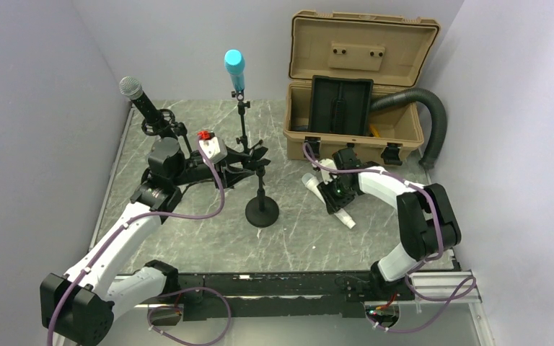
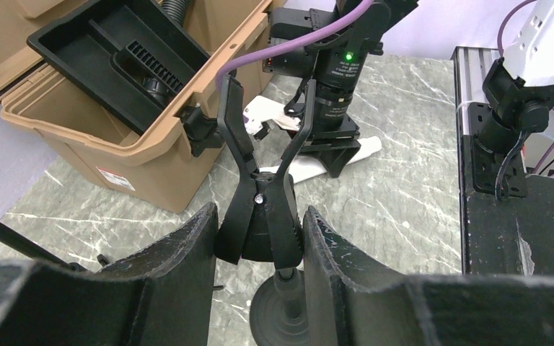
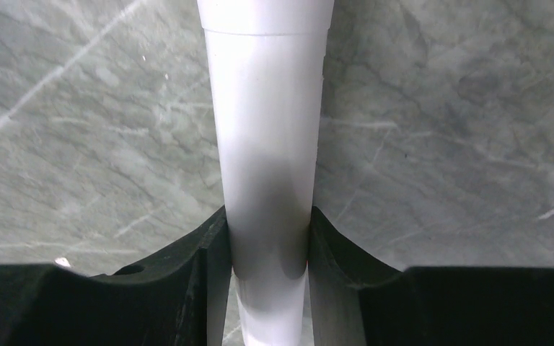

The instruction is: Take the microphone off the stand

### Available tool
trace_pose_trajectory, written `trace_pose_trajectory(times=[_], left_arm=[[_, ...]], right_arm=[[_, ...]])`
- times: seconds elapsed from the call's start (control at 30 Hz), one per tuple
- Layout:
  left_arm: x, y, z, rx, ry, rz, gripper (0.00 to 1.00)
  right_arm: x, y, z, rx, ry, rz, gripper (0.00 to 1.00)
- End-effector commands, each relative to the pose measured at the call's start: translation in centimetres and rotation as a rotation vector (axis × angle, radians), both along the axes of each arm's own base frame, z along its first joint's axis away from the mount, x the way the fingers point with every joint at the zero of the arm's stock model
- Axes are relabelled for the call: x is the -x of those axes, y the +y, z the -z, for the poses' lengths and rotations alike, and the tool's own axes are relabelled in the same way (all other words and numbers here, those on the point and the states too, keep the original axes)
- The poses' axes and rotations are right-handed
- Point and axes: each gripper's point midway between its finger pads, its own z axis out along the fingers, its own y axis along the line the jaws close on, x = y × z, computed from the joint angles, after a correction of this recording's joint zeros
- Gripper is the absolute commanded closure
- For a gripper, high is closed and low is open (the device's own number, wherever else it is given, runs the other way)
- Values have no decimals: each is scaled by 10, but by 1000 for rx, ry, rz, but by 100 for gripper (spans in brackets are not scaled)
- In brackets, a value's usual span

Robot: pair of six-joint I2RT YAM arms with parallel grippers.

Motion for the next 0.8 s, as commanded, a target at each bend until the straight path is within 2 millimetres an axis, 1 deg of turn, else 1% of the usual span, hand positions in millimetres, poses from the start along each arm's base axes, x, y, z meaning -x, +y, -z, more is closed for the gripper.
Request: trace_pose_trajectory(times=[0.0,0.23,0.37,0.57,0.73,0.77], left_arm=[[-13,6,-4,-32,-77,-48,100],[-12,7,-4,-38,-89,-50,100],[-13,8,-3,-42,-94,-54,100],[-12,8,-2,-46,-97,-55,100],[-12,9,-1,-53,-102,-57,100],[-12,9,0,-55,-102,-58,100]], right_arm=[[-12,15,-5,-5,1,48,69],[-6,23,2,15,40,17,63],[-5,23,4,16,52,13,51],[-4,25,2,3,55,-1,43],[-2,32,-14,-43,40,-32,26],[-2,33,-19,-51,28,-38,21]])
